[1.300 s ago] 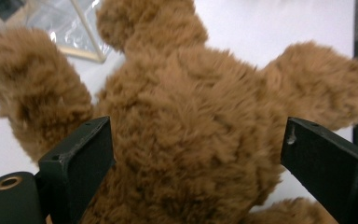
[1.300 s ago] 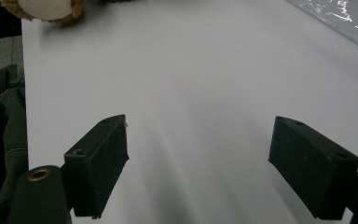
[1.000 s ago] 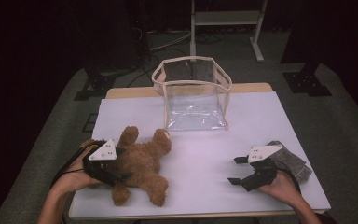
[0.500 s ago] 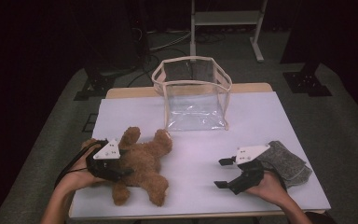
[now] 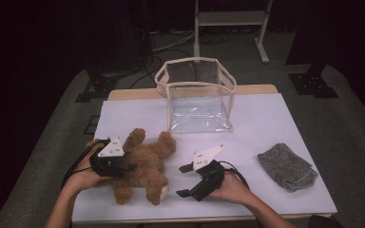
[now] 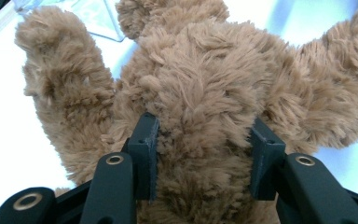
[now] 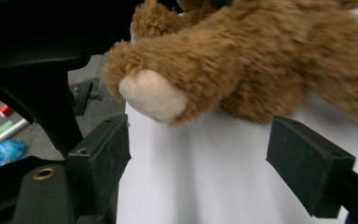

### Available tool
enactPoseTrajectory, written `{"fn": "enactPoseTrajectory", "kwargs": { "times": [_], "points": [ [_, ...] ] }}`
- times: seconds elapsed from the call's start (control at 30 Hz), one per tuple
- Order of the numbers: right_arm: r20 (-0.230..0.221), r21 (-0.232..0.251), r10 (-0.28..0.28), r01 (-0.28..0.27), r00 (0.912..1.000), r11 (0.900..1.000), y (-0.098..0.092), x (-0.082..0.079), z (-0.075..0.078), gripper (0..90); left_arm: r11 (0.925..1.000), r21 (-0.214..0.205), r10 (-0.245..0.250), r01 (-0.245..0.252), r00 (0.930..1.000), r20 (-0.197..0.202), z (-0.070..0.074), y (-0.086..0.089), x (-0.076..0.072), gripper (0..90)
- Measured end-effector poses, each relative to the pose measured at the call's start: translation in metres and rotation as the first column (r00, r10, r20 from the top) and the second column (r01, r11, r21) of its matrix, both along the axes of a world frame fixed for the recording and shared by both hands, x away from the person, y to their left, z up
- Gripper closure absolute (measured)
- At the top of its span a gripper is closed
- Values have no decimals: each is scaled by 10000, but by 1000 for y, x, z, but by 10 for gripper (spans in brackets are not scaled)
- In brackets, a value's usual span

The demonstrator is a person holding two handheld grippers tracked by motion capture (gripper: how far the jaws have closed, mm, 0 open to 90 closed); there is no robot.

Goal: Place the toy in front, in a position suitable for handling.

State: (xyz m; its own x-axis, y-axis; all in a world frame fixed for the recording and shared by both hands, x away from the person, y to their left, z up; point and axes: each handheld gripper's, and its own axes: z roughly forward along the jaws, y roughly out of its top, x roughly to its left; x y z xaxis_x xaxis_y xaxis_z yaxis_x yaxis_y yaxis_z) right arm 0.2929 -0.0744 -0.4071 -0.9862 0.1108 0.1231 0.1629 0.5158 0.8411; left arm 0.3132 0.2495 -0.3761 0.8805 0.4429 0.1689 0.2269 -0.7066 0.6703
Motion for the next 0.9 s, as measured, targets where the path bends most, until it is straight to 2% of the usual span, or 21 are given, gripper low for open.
{"fn": "enactPoseTrajectory", "kwargs": {
  "times": [0.07, 0.27, 0.3, 0.5, 0.6, 0.63, 0.67, 0.83, 0.9],
  "points": [
    [-31, 13, 93, -93, 10000, 10000, 16, 0, -3, 190, 10000, -66, 40, -40, 10000, 39, 0, 0, 1, 540],
    [-216, 223, 205, -200, 9996, 9996, 32, -1, -6, 175, 10000, -83, 54, -53, 10000, 28, 0, 0, 1, 540],
    [-219, 380, 303, -294, 9993, 9988, 37, -3, -6, 174, 9999, -70, 75, -75, 10000, 1, 0, -1, 1, 540],
    [-99, 118, 324, -322, 9994, 9994, 52, -5, -11, 158, 9999, -8, 104, -104, 9999, -33, 2, -2, 1, 539],
    [-59, -109, 294, -295, 9996, 9995, 56, -4, -12, 183, 9999, -69, 125, -126, 9999, -110, 2, -1, 1, 540],
    [66, -405, 328, -325, 9994, 9987, 59, -3, -14, 242, 9999, -99, 73, -74, 10000, -44, 2, 0, 1, 540],
    [42, -481, 275, -273, 9996, 9985, 59, -1, -15, 283, 9998, -157, 74, -75, 10000, -44, 1, 0, 0, 541],
    [-387, -287, 179, -190, 9991, 9994, 52, 8, -20, 473, 9998, -154, 85, -84, 9999, 60, 2, -1, -2, 562],
    [-303, -234, 194, -201, 9994, 9995, 51, 10, -21, 534, 9999, -114, 76, -74, 9998, 181, 2, -3, -3, 580]
  ]
}}
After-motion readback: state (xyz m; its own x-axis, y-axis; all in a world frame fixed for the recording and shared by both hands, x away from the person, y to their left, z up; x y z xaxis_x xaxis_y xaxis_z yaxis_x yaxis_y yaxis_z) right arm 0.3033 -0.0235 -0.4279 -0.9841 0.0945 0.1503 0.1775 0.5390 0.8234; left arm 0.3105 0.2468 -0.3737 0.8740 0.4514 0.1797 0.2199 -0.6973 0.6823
